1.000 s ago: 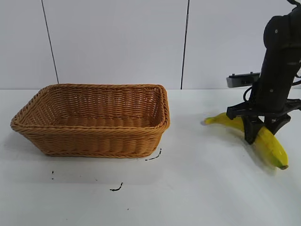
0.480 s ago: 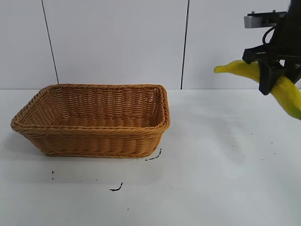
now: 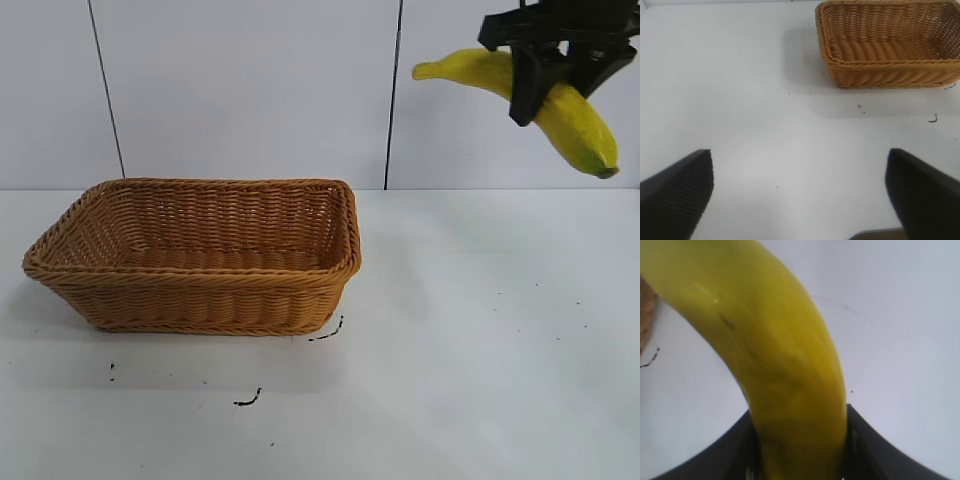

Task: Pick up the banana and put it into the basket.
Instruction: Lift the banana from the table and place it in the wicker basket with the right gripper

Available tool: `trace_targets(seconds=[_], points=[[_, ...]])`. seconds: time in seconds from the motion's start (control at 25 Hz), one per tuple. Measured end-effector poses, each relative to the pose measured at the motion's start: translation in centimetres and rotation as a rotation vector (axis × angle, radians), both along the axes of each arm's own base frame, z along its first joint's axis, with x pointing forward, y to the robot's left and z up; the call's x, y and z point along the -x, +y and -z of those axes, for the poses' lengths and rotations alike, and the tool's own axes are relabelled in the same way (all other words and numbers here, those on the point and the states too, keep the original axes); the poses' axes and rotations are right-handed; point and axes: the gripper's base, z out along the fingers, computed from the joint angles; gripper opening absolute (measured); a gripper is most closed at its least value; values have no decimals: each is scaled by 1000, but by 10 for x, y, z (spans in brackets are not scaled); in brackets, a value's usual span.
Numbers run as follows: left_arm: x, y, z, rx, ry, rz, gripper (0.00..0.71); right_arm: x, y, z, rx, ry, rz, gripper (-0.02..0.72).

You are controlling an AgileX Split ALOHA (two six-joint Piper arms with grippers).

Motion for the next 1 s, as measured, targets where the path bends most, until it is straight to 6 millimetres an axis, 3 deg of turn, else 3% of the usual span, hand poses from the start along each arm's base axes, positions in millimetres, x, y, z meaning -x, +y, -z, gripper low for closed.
trace_targets(seconds=[0.32, 0.44, 0.68, 1.0], points=[[0, 0, 0, 0, 0, 0, 693, 18, 87, 16, 4, -131, -346, 285], [0, 0, 0, 0, 0, 0, 693, 19, 111, 27, -2, -195, -420, 285], [0, 0, 0, 0, 1, 0, 693, 2, 132, 53, -27, -310, -455, 285], [0, 0, 0, 0, 1, 0, 693, -37, 161, 102, -21, -347, -469, 285]])
